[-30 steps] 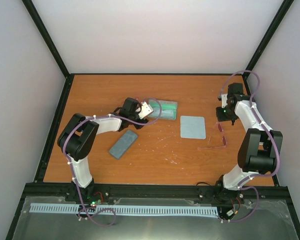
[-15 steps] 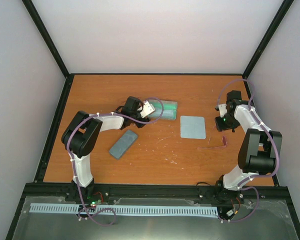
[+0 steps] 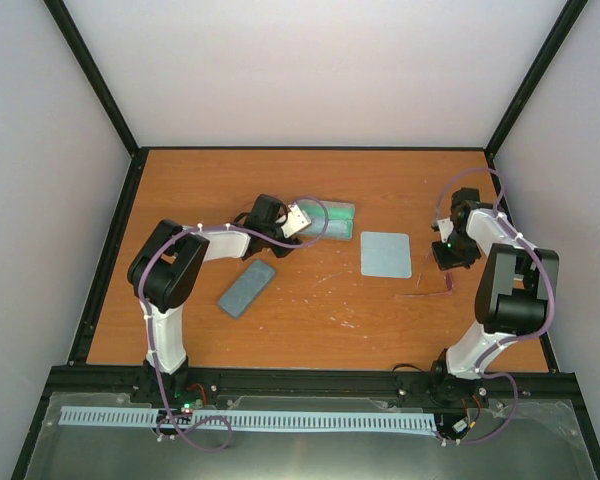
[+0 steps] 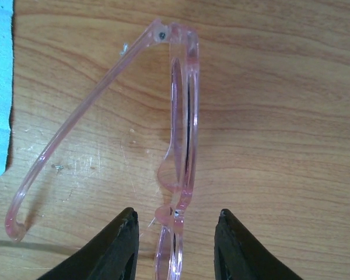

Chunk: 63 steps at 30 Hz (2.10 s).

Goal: Organize the sunglasses
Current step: Pick up the sunglasses from the center of the board, then fold the sunglasses.

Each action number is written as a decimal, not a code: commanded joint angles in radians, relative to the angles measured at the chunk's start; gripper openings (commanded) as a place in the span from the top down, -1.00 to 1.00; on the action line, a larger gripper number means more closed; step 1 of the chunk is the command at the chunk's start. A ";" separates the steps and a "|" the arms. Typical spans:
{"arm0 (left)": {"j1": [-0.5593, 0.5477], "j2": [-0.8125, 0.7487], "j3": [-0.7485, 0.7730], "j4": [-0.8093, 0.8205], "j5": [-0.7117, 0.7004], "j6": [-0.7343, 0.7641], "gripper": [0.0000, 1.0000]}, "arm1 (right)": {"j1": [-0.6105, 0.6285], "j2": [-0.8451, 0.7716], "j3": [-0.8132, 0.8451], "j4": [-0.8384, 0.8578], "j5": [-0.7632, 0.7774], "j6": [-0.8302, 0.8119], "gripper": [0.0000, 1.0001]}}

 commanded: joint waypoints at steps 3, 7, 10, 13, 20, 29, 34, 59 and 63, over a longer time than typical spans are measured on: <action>0.010 0.019 0.047 0.002 0.026 0.015 -0.14 | -0.009 0.044 0.016 -0.016 0.001 -0.005 0.31; 0.010 0.030 0.046 0.005 0.029 0.010 -0.14 | -0.010 0.078 0.033 -0.020 -0.009 0.005 0.33; 0.011 0.034 0.047 0.010 0.029 0.011 -0.13 | -0.011 0.102 0.040 -0.022 -0.007 0.008 0.39; 0.011 0.035 0.047 0.013 0.031 0.010 -0.13 | -0.014 0.114 0.054 -0.019 -0.010 0.014 0.54; 0.011 0.047 0.051 0.015 0.033 0.009 -0.13 | -0.019 0.134 0.071 -0.027 -0.014 0.022 0.93; 0.010 -0.001 0.055 -0.021 0.072 -0.029 -0.13 | -0.016 0.043 0.160 -0.113 -0.055 0.077 0.94; 0.011 -0.112 0.070 -0.076 0.128 -0.108 -0.13 | 0.025 -0.138 0.205 -0.141 -0.168 0.106 0.94; -0.017 -0.421 0.174 -0.040 0.742 -0.393 0.37 | 0.259 -0.452 -0.311 0.658 -1.163 0.673 0.95; -0.050 -0.403 0.168 -0.025 0.735 -0.386 0.37 | 0.317 -0.404 -0.283 0.700 -1.136 0.714 0.94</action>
